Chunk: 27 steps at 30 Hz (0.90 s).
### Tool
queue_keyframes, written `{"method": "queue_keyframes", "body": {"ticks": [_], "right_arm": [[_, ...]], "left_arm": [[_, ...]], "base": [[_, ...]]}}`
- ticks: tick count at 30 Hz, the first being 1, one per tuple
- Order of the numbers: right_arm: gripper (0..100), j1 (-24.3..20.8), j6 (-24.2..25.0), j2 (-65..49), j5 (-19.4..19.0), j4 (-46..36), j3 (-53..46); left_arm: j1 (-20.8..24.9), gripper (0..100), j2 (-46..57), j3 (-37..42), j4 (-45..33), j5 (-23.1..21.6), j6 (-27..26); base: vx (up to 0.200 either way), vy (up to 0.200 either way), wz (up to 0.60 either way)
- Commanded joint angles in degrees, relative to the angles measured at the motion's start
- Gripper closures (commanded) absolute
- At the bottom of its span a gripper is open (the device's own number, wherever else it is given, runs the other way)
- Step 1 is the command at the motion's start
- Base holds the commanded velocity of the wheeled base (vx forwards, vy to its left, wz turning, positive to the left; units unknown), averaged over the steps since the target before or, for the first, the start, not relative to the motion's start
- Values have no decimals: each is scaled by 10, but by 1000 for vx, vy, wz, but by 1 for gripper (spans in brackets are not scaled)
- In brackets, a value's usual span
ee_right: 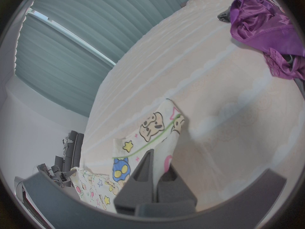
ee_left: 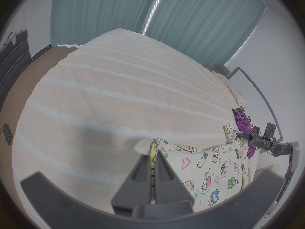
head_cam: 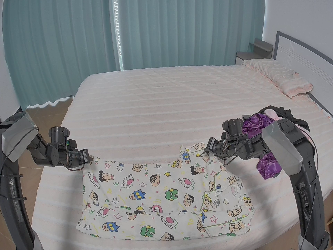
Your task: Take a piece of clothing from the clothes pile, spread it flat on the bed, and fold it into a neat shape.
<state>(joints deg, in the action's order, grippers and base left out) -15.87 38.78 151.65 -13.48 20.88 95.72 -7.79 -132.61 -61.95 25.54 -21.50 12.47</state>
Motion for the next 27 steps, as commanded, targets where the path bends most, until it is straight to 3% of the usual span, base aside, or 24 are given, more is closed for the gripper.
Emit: {"method": "queue_keyframes", "body": {"ticks": [1,21,27], "right_arm": [[100,5,2,-15,-1,43,-45],[100,32,2,-72,-59,188,-178],[100,38,2,-111,-97,227,-244]], "left_arm": [[-1,100,10,1,0,1,0],[-6,100,41,25,2,17,-1],[-13,100,58,38,3,11,-1]], "base": [[0,0,0],[0,0,0],[0,0,0]]}}
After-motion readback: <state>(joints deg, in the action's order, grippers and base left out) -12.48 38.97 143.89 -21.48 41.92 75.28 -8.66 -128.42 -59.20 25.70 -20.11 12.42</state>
